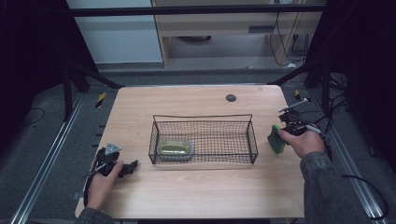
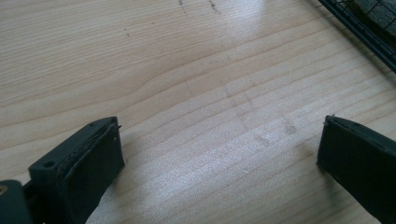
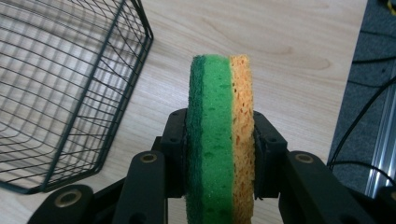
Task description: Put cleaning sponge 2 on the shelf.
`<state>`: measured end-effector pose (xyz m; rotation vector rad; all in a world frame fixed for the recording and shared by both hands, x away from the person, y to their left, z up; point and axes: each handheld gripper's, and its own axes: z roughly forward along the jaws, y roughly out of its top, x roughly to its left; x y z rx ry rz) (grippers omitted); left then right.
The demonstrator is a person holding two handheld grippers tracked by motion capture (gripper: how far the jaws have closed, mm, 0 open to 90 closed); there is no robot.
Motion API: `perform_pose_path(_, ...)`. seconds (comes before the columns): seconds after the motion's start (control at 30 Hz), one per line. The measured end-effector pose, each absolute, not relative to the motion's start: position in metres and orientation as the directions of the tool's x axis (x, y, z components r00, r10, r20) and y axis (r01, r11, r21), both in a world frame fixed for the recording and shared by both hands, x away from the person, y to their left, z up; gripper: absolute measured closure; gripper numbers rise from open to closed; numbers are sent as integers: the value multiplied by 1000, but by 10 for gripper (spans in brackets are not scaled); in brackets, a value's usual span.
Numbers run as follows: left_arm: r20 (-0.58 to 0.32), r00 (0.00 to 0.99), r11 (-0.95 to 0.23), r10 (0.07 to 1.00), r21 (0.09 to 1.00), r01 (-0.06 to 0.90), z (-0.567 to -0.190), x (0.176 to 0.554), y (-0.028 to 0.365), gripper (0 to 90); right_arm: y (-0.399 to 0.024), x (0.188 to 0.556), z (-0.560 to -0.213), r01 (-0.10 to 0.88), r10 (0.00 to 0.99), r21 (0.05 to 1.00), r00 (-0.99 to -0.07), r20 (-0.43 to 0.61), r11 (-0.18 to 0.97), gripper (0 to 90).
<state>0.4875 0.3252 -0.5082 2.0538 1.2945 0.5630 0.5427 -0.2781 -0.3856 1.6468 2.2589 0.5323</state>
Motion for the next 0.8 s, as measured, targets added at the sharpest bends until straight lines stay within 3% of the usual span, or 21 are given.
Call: perform_pose_path(0.8,22,423,-312,906,710,631,-508,488,325,0,-237,533,-320,721,905,581,-419,-67,377,641)
